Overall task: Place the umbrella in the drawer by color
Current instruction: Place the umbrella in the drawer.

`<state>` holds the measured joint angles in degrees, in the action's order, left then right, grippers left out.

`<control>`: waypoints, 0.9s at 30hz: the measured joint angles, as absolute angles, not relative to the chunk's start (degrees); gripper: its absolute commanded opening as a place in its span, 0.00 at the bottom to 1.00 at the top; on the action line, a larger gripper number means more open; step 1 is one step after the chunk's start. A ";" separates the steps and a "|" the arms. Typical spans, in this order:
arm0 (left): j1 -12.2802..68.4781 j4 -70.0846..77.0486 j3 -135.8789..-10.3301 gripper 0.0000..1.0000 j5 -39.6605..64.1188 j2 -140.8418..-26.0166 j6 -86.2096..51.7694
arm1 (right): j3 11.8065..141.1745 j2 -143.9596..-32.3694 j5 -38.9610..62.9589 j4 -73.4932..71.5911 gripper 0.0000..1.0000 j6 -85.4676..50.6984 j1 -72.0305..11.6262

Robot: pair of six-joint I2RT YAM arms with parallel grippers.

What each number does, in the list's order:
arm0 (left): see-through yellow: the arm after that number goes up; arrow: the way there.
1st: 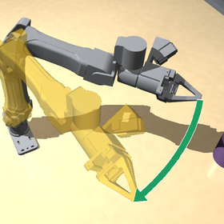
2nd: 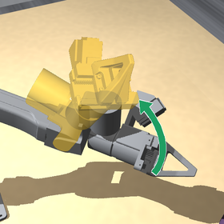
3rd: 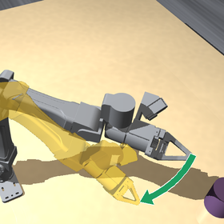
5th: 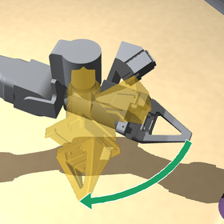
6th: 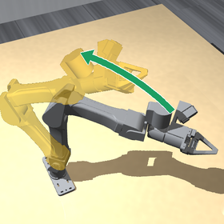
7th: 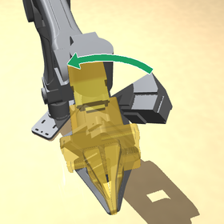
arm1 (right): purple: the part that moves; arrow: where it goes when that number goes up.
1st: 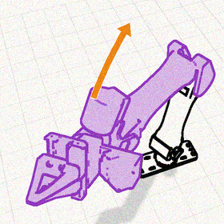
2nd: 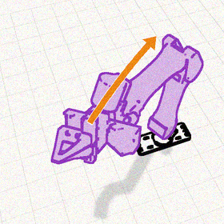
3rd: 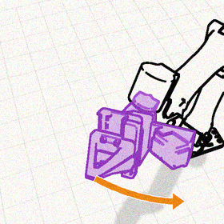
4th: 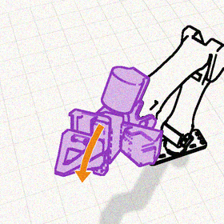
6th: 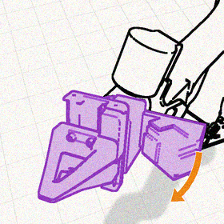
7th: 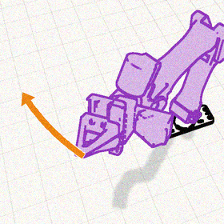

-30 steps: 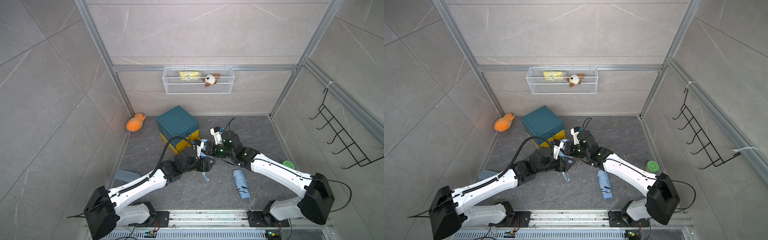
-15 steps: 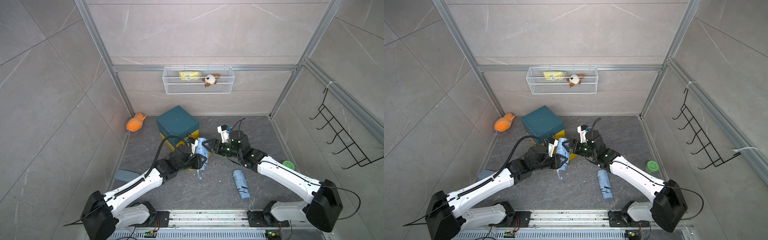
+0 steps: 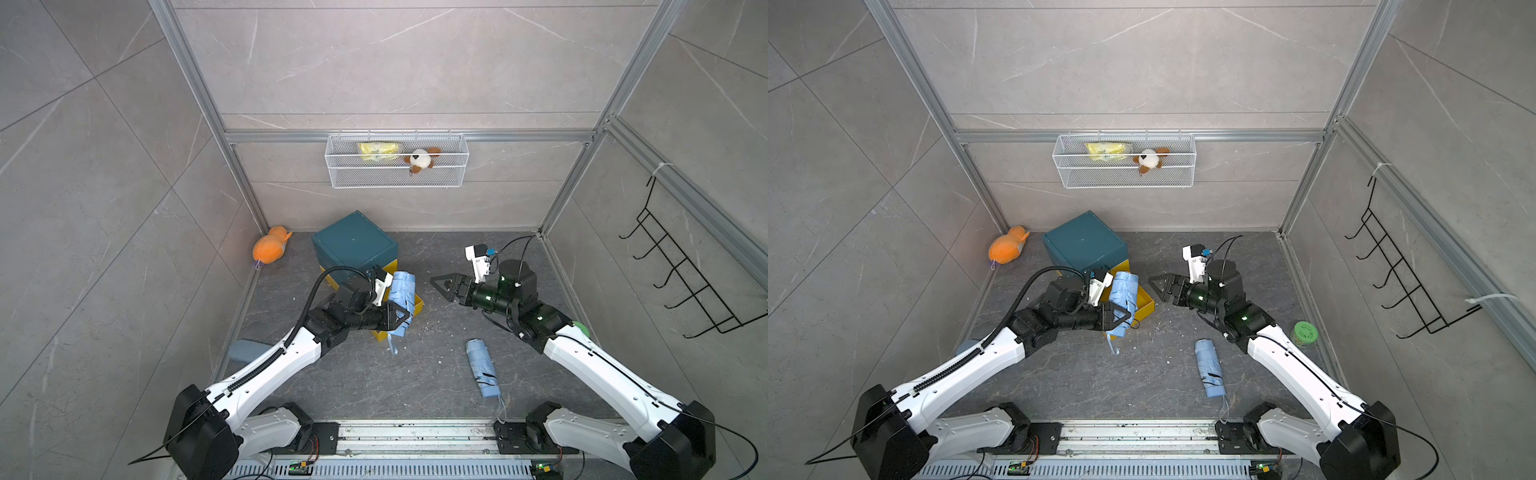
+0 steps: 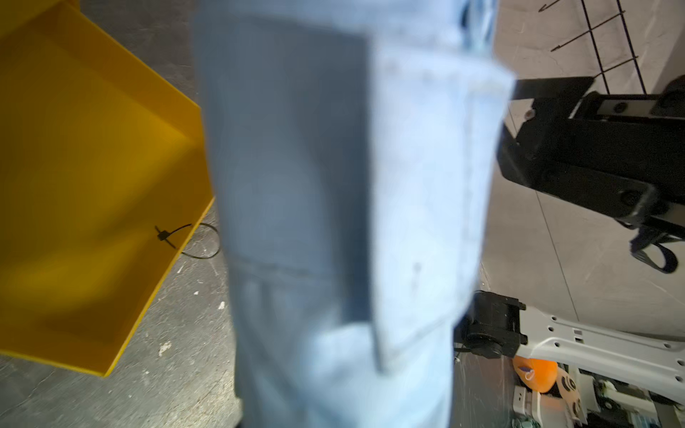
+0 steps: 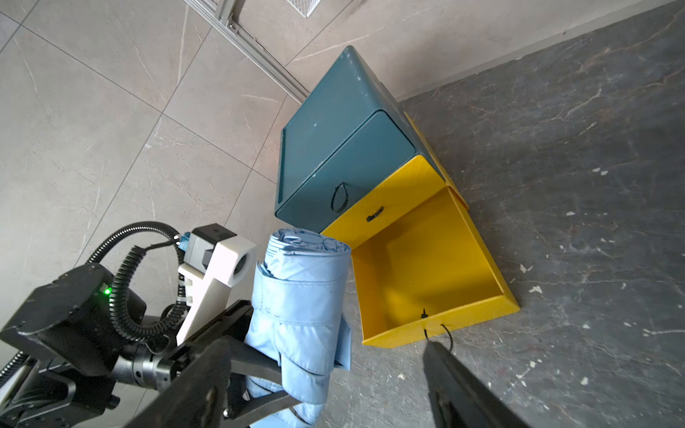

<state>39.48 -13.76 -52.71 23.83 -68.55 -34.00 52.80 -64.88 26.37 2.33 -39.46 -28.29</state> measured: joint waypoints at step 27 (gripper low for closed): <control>39.48 -14.13 -58.59 0.32 42.68 -78.06 -31.44 | 49.30 -71.16 37.80 -5.89 0.85 -40.97 -27.70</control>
<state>39.48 -14.13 -58.59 42.68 -78.06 -31.44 49.30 -71.16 37.80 -5.89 -40.97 -27.70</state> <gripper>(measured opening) 0.324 0.863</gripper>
